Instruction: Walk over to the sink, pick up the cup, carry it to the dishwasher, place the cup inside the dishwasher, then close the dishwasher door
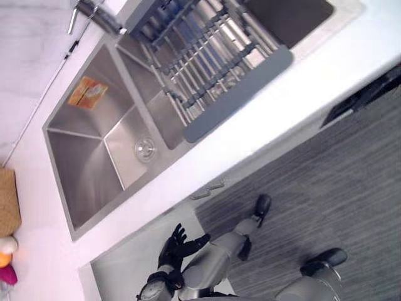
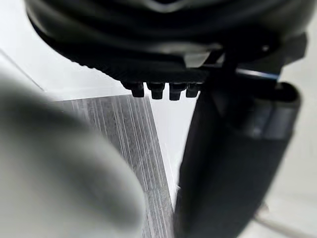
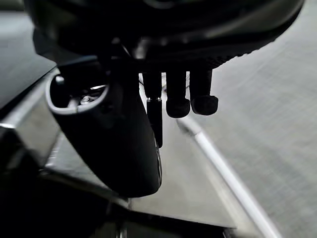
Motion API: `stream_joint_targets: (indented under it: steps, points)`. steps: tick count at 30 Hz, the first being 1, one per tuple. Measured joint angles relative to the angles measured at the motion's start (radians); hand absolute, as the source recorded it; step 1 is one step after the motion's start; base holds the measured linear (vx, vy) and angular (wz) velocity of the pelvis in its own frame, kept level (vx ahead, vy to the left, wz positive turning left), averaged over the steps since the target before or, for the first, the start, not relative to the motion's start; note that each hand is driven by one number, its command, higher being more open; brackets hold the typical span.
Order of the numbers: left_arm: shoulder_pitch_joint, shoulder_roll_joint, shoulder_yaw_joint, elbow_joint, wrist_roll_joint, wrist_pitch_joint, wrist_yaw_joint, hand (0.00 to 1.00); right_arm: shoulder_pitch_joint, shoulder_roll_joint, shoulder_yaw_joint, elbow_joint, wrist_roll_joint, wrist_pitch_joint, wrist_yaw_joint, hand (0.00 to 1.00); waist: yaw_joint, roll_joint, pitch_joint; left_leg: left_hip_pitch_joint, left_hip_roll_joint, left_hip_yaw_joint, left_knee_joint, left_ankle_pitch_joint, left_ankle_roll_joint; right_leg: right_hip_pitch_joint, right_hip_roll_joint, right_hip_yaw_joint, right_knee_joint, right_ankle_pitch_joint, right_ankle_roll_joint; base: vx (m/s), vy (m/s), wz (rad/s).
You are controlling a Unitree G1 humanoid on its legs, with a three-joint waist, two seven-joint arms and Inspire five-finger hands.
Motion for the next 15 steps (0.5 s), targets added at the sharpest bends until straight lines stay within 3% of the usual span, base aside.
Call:
stream_joint_targets:
  steps: [1, 2, 5, 8, 10, 13, 15]
  points:
    - [0.0, 0.004, 0.001, 0.006, 0.0, 0.005, -0.005, 1.0, 0.0, -0.001, -0.001, 0.007, 0.019, -0.003, 0.016, 0.0, -0.003, -0.005, 0.004, 0.003, -0.001, 0.0, 0.0, 0.0, 0.0, 0.002, -0.003, 0.0, 0.008, -0.002, -0.003, -0.02, -0.065, 0.15]
    - [0.0, 0.008, 0.004, 0.022, 0.01, 0.009, -0.013, 1.0, 0.0, -0.003, -0.002, 0.008, 0.038, -0.006, 0.027, 1.0, -0.002, -0.009, 0.007, 0.005, -0.002, 0.0, 0.0, 0.0, 0.0, 0.004, -0.004, 0.0, 0.012, -0.003, -0.006, -0.06, -0.059, 0.04]
    - [0.0, 0.007, 0.01, 0.026, 0.017, -0.002, -0.036, 1.0, 0.001, 0.012, -0.044, 0.047, 0.099, -0.035, 0.049, 1.0, -0.003, -0.019, 0.014, 0.008, 0.001, 0.003, 0.008, -0.002, -0.002, 0.009, -0.003, 0.0, 0.013, -0.004, -0.006, -0.09, -0.069, -0.02]
    - [-0.003, 0.007, 0.025, 0.026, 0.016, -0.004, -0.07, 1.0, 0.062, 0.076, -0.145, 0.048, 0.198, -0.112, 0.064, 1.0, -0.011, -0.036, 0.027, 0.008, 0.014, 0.004, 0.018, -0.006, -0.009, 0.021, 0.021, 0.001, -0.006, -0.004, -0.008, -0.11, -0.074, -0.05]
    - [-0.006, 0.008, 0.064, 0.024, 0.015, -0.002, -0.08, 1.0, 0.16, 0.138, -0.268, 0.017, 0.328, -0.194, 0.106, 1.0, -0.013, -0.064, 0.048, 0.008, 0.033, 0.004, 0.018, -0.009, -0.013, 0.025, 0.046, 0.001, -0.018, -0.004, -0.009, -0.11, -0.097, -0.04]
    - [-0.015, 0.016, 0.162, 0.04, 0.014, 0.004, -0.08, 1.0, 0.381, 0.32, -0.415, -0.102, 0.546, -0.313, 0.265, 1.0, -0.021, -0.123, 0.084, 0.008, 0.072, 0.013, 0.014, -0.02, -0.033, 0.027, 0.09, 0.009, -0.043, 0.0, -0.039, -0.09, -0.115, -0.11]
    - [-0.035, 0.017, 0.231, 0.072, 0.005, 0.012, -0.077, 1.0, 0.577, 0.532, -0.471, -0.16, 0.633, -0.367, 0.375, 1.0, -0.027, -0.178, 0.085, 0.007, 0.123, 0.126, -0.004, -0.023, -0.035, 0.026, 0.116, 0.015, -0.06, 0.008, -0.046, -0.05, -0.104, -0.07]
